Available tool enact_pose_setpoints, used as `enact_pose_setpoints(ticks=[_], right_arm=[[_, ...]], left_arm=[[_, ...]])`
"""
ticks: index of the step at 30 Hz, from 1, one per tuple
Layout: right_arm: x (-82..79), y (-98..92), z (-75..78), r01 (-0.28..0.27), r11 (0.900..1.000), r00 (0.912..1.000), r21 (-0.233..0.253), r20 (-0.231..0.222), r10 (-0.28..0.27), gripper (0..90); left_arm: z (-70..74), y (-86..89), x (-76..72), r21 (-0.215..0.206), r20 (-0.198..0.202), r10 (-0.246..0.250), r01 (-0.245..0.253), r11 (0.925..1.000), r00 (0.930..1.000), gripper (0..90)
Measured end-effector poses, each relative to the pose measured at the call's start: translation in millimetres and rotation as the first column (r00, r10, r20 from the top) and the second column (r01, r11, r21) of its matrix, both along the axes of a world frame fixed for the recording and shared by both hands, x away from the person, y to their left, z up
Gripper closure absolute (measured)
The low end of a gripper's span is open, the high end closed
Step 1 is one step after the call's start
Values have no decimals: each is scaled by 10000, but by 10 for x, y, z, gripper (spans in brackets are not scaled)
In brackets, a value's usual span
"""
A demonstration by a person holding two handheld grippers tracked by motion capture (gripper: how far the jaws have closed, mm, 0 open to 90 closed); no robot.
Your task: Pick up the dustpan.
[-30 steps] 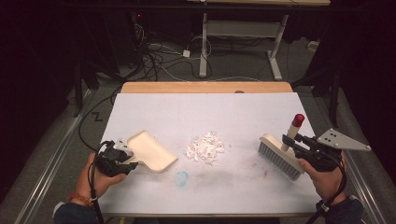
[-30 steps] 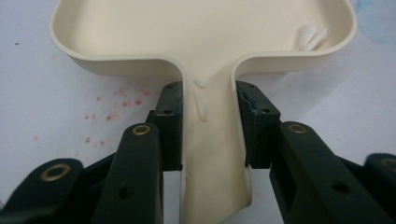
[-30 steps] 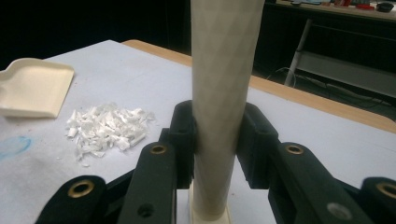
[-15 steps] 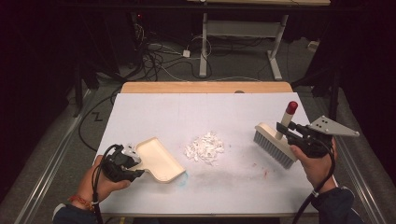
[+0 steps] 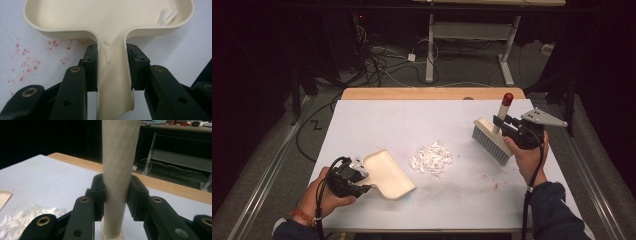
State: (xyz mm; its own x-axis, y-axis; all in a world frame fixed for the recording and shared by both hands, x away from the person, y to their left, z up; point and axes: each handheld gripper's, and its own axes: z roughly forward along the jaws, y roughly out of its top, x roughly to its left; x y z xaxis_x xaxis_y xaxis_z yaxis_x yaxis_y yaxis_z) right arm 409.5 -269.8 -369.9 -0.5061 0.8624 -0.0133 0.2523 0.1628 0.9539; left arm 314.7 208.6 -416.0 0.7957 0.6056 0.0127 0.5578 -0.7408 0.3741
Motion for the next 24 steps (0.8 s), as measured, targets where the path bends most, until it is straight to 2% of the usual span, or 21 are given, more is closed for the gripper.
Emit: enact_pose_setpoints(ticks=[1, 6, 14, 16, 24], right_arm=[[57, 74, -16, 23, 10000, 10000, 3, -6, -23, 709], [132, 229, -34, -27, 9999, 10000, -136, 77, 29, 709], [196, 496, -80, -336, 9989, 9994, -322, 25, 337, 709], [205, 538, -84, -451, 9980, 9989, -433, 140, 458, 709], [223, 576, -114, -466, 9985, 9989, -281, 32, 467, 709]], left_arm=[[-4, -8, -1, -29, -8, -12, 12, 10000, 10000, 627], [-24, -20, 11, -76, -72, -63, 62, 10000, 10000, 627], [-23, -51, 14, -87, -68, -93, 92, 9999, 9999, 626], [-22, -56, 13, -91, -73, -78, 77, 9999, 9999, 626], [-28, -74, 9, -75, -36, -92, 92, 9999, 10000, 626]])
